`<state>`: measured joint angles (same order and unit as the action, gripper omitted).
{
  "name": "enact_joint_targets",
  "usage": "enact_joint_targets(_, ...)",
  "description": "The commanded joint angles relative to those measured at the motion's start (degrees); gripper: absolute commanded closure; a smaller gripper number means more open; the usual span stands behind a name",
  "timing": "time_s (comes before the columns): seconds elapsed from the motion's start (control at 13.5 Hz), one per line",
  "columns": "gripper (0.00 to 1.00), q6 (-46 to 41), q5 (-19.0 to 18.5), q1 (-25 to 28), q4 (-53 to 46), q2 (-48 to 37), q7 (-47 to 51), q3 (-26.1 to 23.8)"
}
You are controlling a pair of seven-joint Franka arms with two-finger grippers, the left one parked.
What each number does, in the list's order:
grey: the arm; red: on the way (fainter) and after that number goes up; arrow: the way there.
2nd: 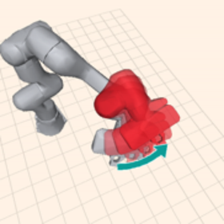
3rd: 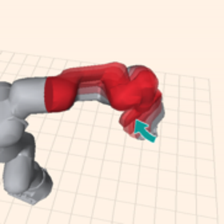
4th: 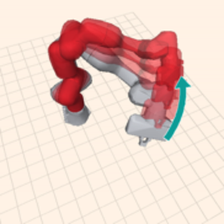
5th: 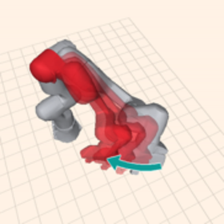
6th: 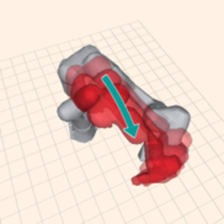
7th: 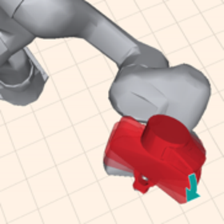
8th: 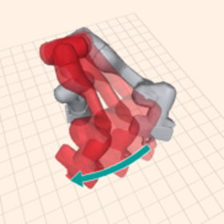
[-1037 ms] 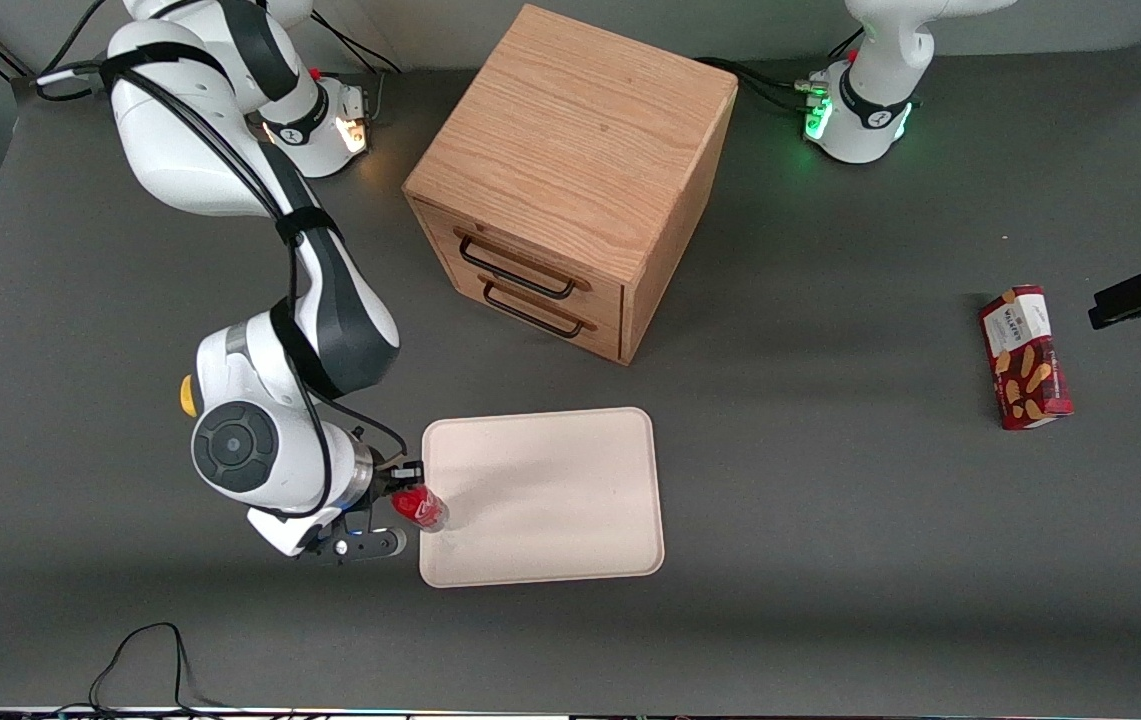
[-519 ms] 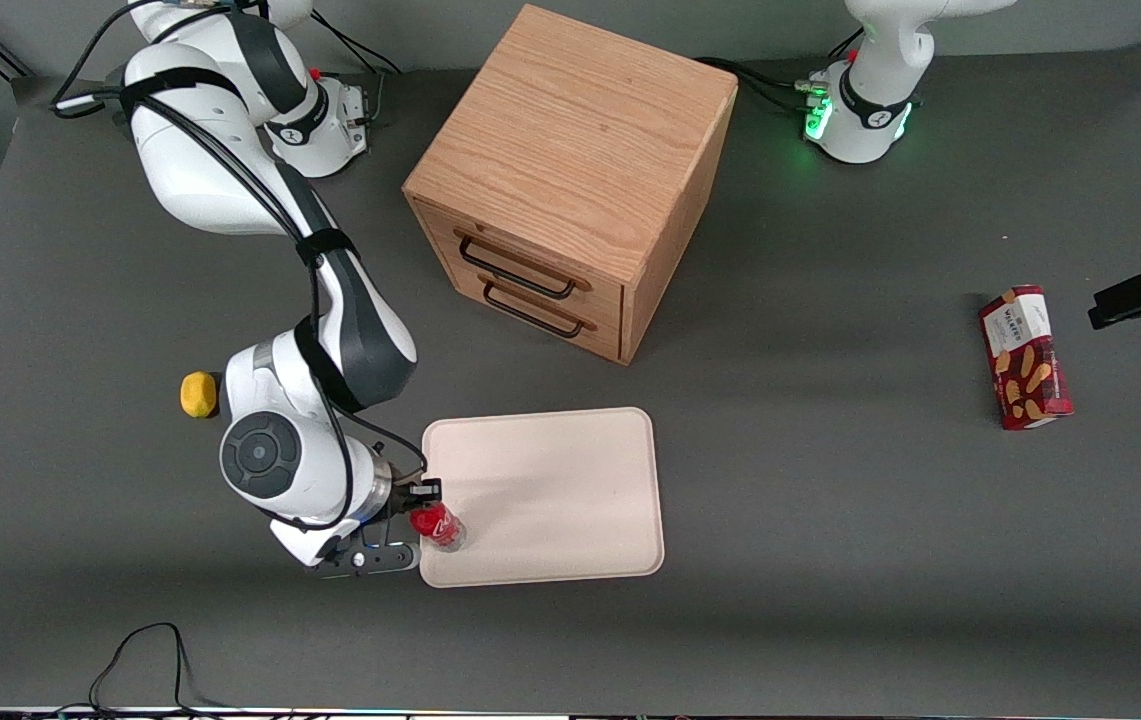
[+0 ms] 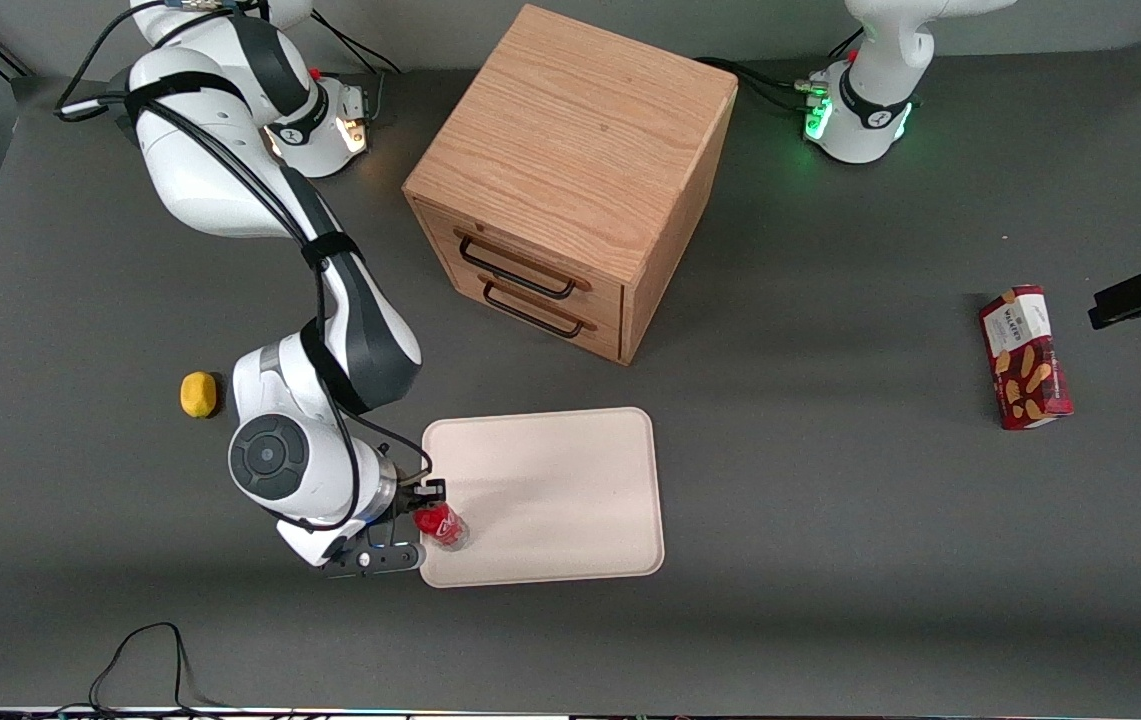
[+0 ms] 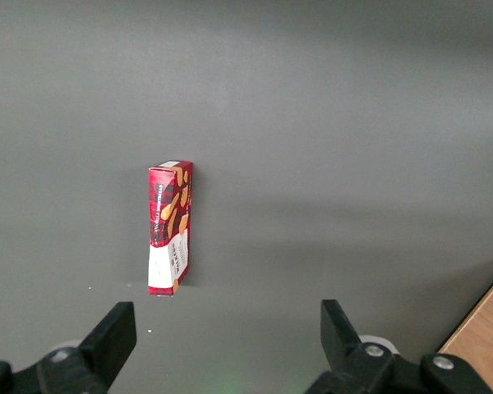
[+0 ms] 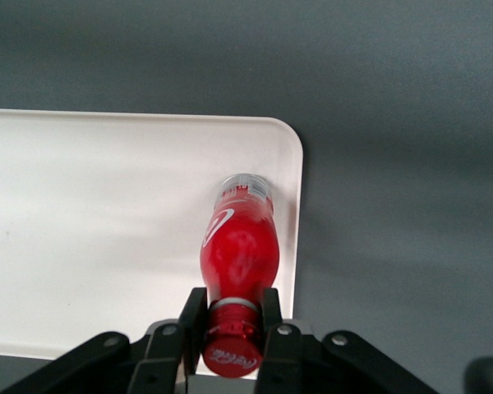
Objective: Place coke bottle on tray
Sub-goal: 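Lower the bottle onto the tray and open the right gripper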
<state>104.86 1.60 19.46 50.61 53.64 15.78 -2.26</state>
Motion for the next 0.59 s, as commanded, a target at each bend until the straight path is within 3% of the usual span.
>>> enact_joint_targets(0.0, 0.36, 1.1, -0.7, 0.4, -2.4, 1.5, 1.6, 0.0)
enact_joint_targets(0.07, 0.18, 2.6, -1.8, 0.6, -2.2, 1.7, 1.7, 0.0)
enact_joint_targets(0.22, 0.01, 3.2, -2.7, 0.9, -2.1, 1.9, 1.8, 0.0)
enact_joint_targets(0.52, 0.0, 3.2, -2.7, 0.8, -1.9, 1.9, 2.1, 0.1)
